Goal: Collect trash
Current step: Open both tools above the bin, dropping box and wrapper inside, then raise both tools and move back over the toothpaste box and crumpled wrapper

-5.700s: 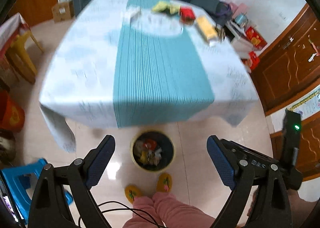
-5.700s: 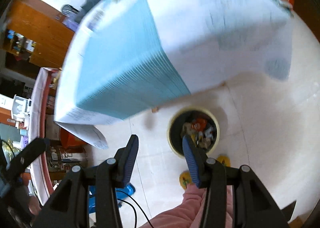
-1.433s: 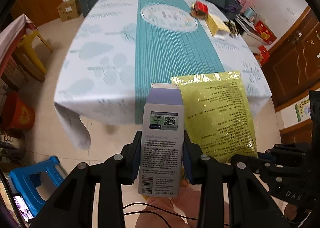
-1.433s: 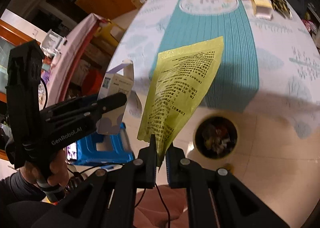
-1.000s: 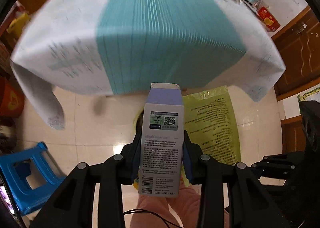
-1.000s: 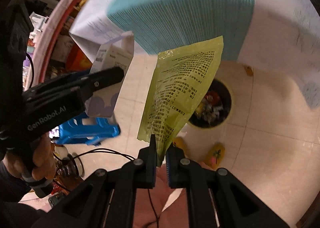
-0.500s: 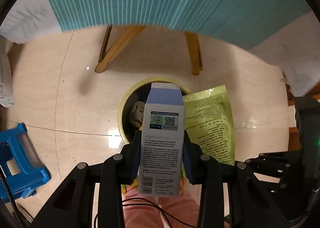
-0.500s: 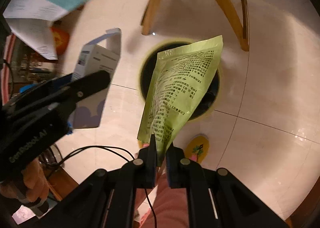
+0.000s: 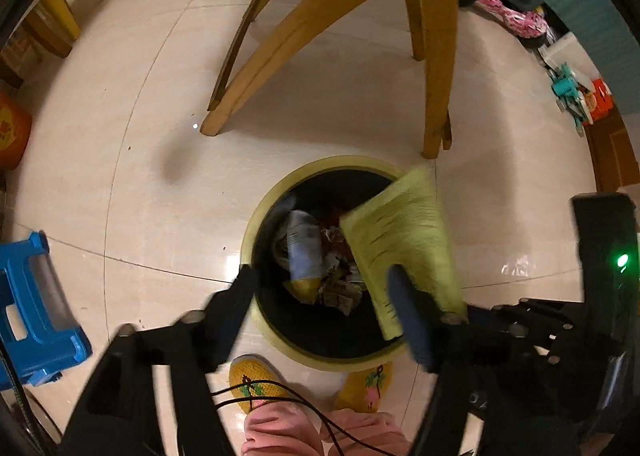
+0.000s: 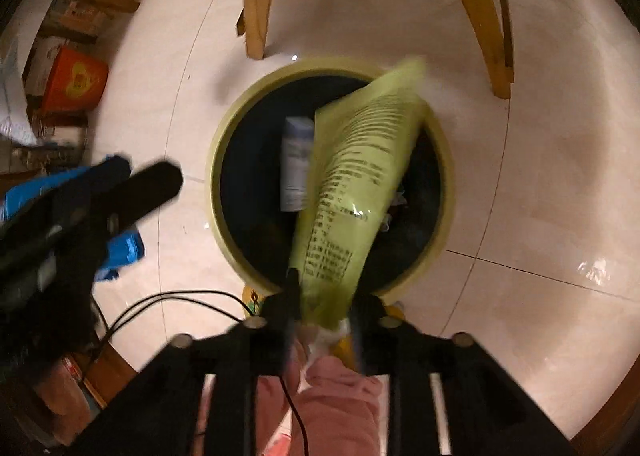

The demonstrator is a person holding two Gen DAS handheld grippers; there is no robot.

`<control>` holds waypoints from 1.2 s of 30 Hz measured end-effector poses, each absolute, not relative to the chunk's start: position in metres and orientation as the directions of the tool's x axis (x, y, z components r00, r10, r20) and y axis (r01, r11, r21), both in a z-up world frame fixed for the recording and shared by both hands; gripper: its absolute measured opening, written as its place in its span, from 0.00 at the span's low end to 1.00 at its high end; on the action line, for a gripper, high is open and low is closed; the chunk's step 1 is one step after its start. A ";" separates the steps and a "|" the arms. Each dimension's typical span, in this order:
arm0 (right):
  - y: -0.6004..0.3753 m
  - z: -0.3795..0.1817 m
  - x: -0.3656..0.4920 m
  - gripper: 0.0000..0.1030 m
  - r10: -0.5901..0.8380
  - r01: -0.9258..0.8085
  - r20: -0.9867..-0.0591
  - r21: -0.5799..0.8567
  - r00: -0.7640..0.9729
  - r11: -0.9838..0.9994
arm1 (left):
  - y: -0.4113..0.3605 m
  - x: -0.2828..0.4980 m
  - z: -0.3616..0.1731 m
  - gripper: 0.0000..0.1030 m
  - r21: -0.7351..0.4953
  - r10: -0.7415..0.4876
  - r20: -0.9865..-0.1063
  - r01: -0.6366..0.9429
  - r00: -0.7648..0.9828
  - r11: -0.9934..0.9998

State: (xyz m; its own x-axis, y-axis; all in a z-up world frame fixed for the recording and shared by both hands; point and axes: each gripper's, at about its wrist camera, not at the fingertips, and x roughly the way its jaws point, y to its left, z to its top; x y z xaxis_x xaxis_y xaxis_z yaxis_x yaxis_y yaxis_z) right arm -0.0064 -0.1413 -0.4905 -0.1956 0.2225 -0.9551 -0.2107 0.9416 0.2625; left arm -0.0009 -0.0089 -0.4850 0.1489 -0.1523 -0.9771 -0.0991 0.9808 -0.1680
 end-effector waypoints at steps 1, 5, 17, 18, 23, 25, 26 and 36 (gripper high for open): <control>-0.143 -0.492 -0.003 0.34 0.232 -0.198 -0.955 0.267 -0.183 0.943 | -0.006 -0.001 -0.486 0.82 -0.167 -0.150 -0.978 -0.110 0.144 0.980; -0.145 -0.482 -0.001 0.36 0.258 -0.189 -0.956 0.282 -0.142 0.941 | 0.002 -0.002 -0.482 0.83 -0.160 -0.137 -0.979 -0.152 0.151 0.975; -0.151 -0.436 -0.009 0.36 0.289 -0.155 -0.955 0.295 -0.058 0.943 | 0.016 -0.009 -0.432 0.83 -0.166 -0.128 -0.970 -0.180 0.204 0.970; -0.152 -0.429 -0.009 0.36 0.295 -0.141 -0.955 0.298 -0.046 0.944 | 0.017 -0.011 -0.423 0.83 -0.168 -0.129 -0.969 -0.178 0.211 0.970; -0.154 -0.391 -0.010 0.36 0.281 -0.083 -0.960 0.280 0.003 0.956 | 0.019 -0.018 -0.376 0.83 -0.144 -0.106 -0.971 -0.168 0.216 0.975; -0.155 -0.372 -0.012 0.36 0.276 -0.066 -0.961 0.274 0.026 0.960 | 0.022 -0.022 -0.355 0.83 -0.145 -0.107 -0.969 -0.165 0.222 0.976; -0.155 -0.365 -0.013 0.36 0.274 -0.062 -0.961 0.271 0.034 0.961 | 0.023 -0.024 -0.343 0.83 -0.148 -0.109 -0.968 -0.162 0.227 0.976; -0.154 -0.240 -0.027 0.36 0.272 -0.045 -0.952 0.269 0.142 0.962 | 0.025 -0.042 -0.209 0.83 -0.114 -0.089 -0.959 -0.078 0.268 0.990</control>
